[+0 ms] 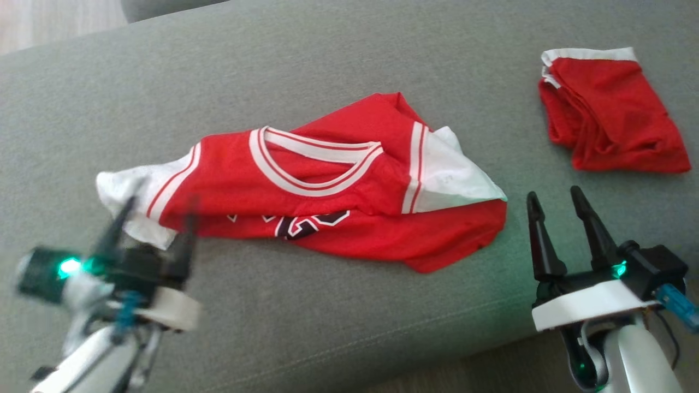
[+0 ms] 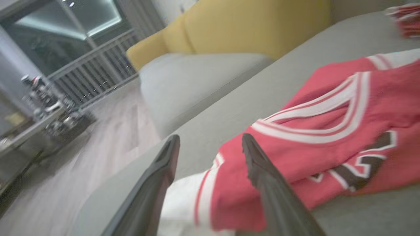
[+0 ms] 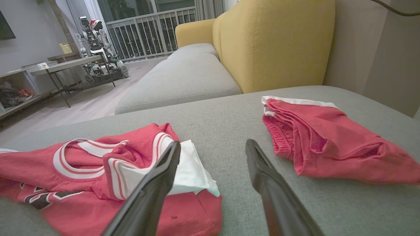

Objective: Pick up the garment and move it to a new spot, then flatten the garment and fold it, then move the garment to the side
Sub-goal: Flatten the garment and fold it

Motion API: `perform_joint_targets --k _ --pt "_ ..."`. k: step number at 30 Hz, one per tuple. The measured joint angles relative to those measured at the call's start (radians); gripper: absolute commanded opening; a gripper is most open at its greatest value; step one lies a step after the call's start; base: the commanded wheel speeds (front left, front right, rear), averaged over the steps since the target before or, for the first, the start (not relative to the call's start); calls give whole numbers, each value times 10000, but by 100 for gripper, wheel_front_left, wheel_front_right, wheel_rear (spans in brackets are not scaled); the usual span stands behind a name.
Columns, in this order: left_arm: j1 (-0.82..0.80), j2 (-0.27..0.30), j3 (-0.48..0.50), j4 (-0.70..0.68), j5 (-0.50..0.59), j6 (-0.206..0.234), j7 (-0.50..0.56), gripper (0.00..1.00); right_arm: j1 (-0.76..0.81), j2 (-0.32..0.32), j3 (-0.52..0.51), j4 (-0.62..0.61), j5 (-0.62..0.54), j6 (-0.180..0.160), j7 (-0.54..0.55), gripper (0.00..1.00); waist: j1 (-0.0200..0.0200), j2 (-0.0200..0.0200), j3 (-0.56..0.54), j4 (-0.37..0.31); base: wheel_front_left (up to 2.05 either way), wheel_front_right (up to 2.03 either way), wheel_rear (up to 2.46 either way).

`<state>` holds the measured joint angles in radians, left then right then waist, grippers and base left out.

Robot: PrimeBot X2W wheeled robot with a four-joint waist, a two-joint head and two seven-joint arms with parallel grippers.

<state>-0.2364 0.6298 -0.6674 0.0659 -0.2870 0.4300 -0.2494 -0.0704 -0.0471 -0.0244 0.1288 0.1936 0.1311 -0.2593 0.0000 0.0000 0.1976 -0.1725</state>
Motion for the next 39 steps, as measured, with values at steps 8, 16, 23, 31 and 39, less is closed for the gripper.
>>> perform_joint_targets --k 8,16,23,31,39 --pt "-2436 -844 -1593 683 255 -3195 13 100 -43 2 284 52 15 0 0 100 0 0 199 -499 0 0 0" --pt "-5726 -846 -3789 1609 -1384 -5542 890 100 -507 2 500 29 268 0 0 100 0 0 671 -1131 0 0 0" --pt "-7919 330 -6598 447 -2069 -5618 2036 100 -644 2 593 -23 456 0 0 100 0 0 972 -1751 0 0 0" --pt "-6582 922 -6694 -1678 -736 -5622 4031 100 -777 2 940 50 821 0 0 100 0 0 1186 -2578 0 0 0" --pt "-7049 1179 -6675 -1114 75 -5622 3764 100 -952 2 1009 38 999 0 0 100 0 0 1533 -3081 0 0 0"
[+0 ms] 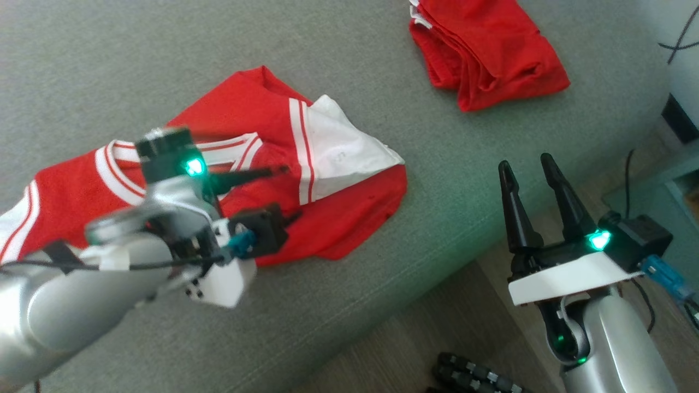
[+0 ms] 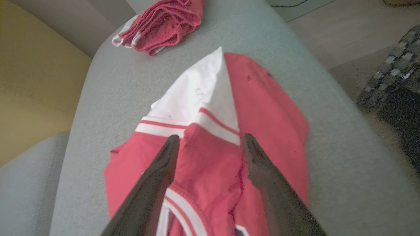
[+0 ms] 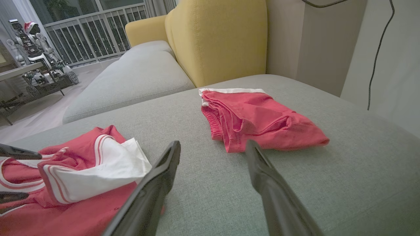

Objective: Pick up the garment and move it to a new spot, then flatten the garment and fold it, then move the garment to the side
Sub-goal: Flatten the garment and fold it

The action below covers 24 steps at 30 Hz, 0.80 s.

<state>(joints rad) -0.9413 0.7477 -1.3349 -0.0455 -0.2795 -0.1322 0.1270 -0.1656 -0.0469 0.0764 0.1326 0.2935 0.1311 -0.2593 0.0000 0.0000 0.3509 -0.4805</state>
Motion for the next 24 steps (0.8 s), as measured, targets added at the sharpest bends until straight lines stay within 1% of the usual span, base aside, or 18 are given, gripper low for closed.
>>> perform_joint_targets --k 6,11,12,13,14,17,20,24 --pt "-246 -109 15 1072 646 0 -690 100 -3 0 15 2 134 0 0 100 0 0 238 -211 0 0 0" --pt "-198 -334 15 1476 817 0 -779 100 -82 0 102 2 163 0 0 100 0 0 359 -338 0 0 0" --pt "-183 -360 15 1509 911 0 -746 96 -105 0 119 2 184 0 0 100 0 0 380 -360 0 0 0" --pt "-174 -376 15 1557 993 0 -748 30 -110 0 134 2 236 0 0 100 0 0 401 -380 0 0 0" --pt "-177 -395 15 1616 993 0 -763 0 -110 0 136 2 249 0 0 100 0 0 423 -392 0 0 0" --pt "-212 -479 15 1710 901 0 -901 0 -113 2 121 0 249 0 0 100 0 0 494 -385 0 0 0" --pt "-465 -606 -2 1712 487 0 -1070 0 -116 2 0 -12 267 0 0 100 0 0 559 -284 0 0 0" --pt "-1716 -644 -33 2065 -715 -2 -1536 0 -117 2 -171 -17 278 0 0 100 0 0 598 -21 0 0 0"
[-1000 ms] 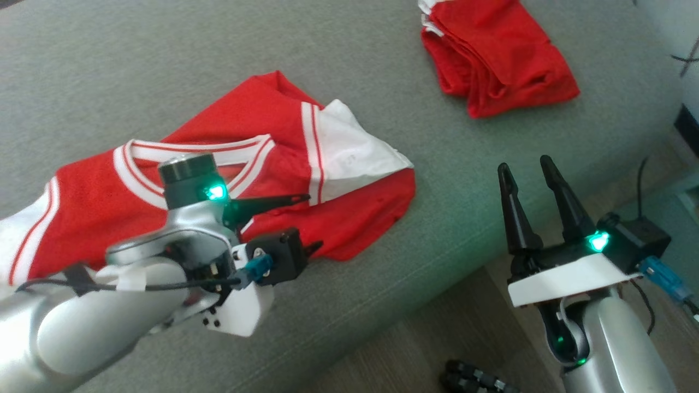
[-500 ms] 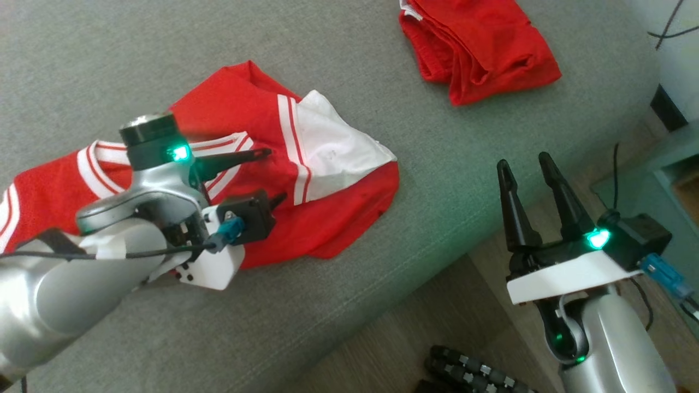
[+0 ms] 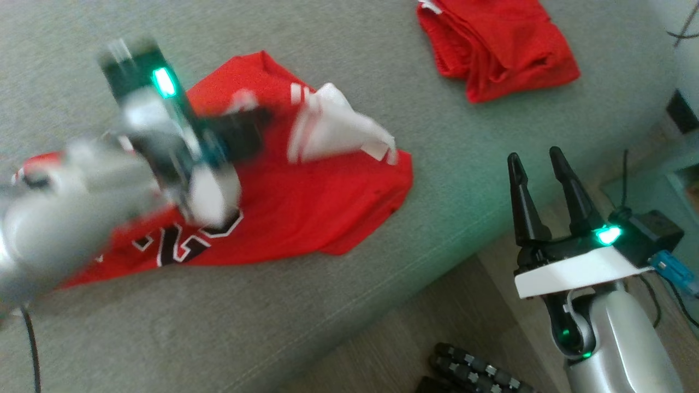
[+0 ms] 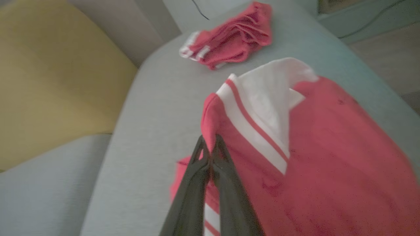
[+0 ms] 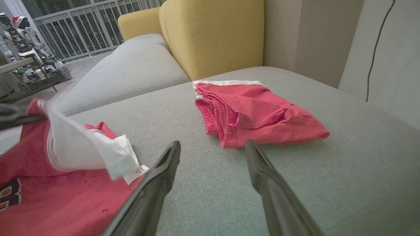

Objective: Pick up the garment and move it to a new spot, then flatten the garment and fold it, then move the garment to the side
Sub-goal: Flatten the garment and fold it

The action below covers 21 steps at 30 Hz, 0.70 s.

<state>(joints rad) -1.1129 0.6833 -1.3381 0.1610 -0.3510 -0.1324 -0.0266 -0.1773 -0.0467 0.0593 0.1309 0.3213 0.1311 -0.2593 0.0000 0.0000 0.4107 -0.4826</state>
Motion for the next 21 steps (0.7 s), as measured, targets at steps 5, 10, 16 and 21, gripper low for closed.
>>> perform_joint_targets --k 5,10,16,21 --pt "-2120 86 44 1726 -1229 2 -752 0 -15 0 -77 -8 -23 0 0 100 0 0 -34 357 0 0 0" --pt "-2972 136 619 3726 -1455 115 -1078 0 -106 0 -40 -44 -54 0 0 100 0 0 -79 553 0 0 0" --pt "-3301 184 1089 5438 -1592 744 -1168 0 -174 0 56 -136 -136 0 0 100 0 0 -19 575 0 0 0" --pt "-3368 362 1461 6667 -1699 1542 -1442 2 -170 0 140 -146 -146 0 0 100 0 0 67 539 0 0 0"
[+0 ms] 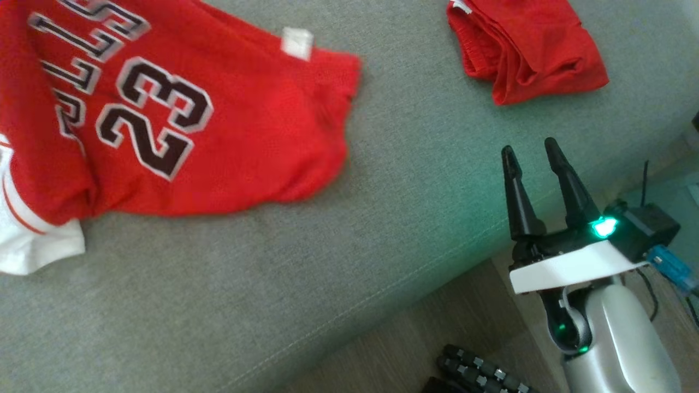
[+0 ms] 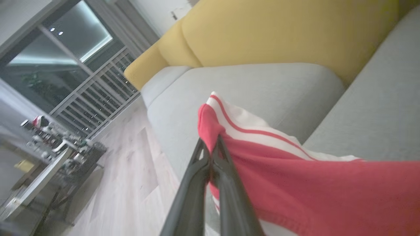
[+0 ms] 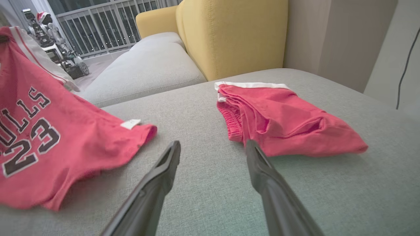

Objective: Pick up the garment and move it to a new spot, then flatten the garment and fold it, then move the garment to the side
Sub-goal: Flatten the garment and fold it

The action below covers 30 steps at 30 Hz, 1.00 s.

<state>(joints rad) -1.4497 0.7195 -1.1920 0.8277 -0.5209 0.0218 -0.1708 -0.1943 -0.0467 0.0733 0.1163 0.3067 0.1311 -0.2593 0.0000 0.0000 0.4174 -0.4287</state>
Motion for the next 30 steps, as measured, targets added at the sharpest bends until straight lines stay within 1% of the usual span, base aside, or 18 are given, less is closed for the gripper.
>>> perform_joint_targets --k 1,2,7,12,13,15,17,20,23,25,27,30 --pt "8 27 105 238 -63 182 -67 49 0 0 23 -4 -38 0 0 100 0 0 18 7 0 0 0" --pt "30 44 167 418 -157 284 -92 100 1 0 61 -12 -84 0 0 100 0 0 30 22 0 0 0" --pt "496 -65 495 773 -623 581 -510 100 -1 0 431 -40 -96 0 0 100 0 0 27 231 0 0 0" --pt "1372 -376 1022 387 -1283 928 -717 100 -12 -4 796 96 19 0 0 100 0 0 -130 626 0 0 0" --pt "1923 -422 1179 -75 -1522 966 -786 100 -23 -6 1110 274 441 0 -2 100 0 0 -217 817 0 0 0" --pt "2640 -449 1383 -731 -1705 1168 -788 100 -55 -12 1618 508 895 0 0 100 0 0 -313 1025 0 0 0" --pt "3453 -439 1714 -1647 -1791 1475 -788 100 -121 -4 1960 688 1152 0 0 100 0 0 -409 1252 0 0 0" --pt "4670 -416 2251 -3055 -1847 1990 -788 100 -372 -33 2165 1058 1595 0 -2 100 0 0 -544 1627 0 0 0" --pt "5924 -382 2602 -4128 -1871 2290 -790 100 -724 -63 2871 1720 2046 0 0 100 0 0 -666 2012 0 0 0" --pt "6723 -364 2658 -4577 -1962 2405 -790 100 -976 -59 3429 2265 2357 0 0 100 0 0 -744 2236 0 0 0" --pt "7428 -366 2474 -4838 -2029 2418 -788 100 -1284 -69 3960 2874 2700 0 0 100 0 0 -810 2453 0 0 0" --pt "7869 -372 2098 -4746 -1927 2428 -729 100 -1812 -75 4510 3609 3283 0 0 100 0 0 -823 2753 0 0 0"
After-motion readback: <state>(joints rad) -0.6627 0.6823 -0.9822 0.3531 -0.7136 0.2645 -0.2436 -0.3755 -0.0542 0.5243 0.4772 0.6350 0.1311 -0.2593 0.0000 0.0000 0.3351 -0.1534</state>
